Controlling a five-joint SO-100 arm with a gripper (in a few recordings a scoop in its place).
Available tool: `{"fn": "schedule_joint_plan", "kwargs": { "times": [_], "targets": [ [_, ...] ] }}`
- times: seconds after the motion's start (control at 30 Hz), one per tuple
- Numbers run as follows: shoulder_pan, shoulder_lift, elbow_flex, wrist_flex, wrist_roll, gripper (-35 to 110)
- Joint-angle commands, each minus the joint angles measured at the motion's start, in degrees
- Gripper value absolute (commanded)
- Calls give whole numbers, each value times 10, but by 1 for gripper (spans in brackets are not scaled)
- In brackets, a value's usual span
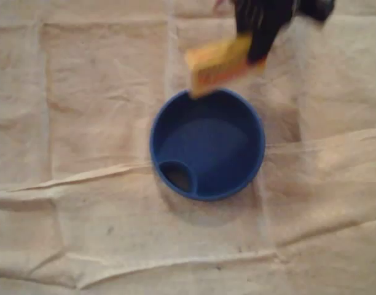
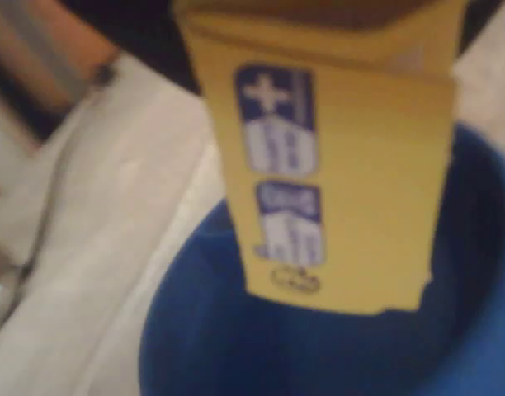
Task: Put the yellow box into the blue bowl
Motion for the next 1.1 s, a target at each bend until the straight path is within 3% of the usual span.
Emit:
{"fn": "schedule_joint_plan", "kwargs": {
  "times": [0.0, 1.07],
  "targets": [
    [-4, -42, -113, 4, 7, 0],
    [-1, -373, -412, 4, 1, 1]
  ]
}}
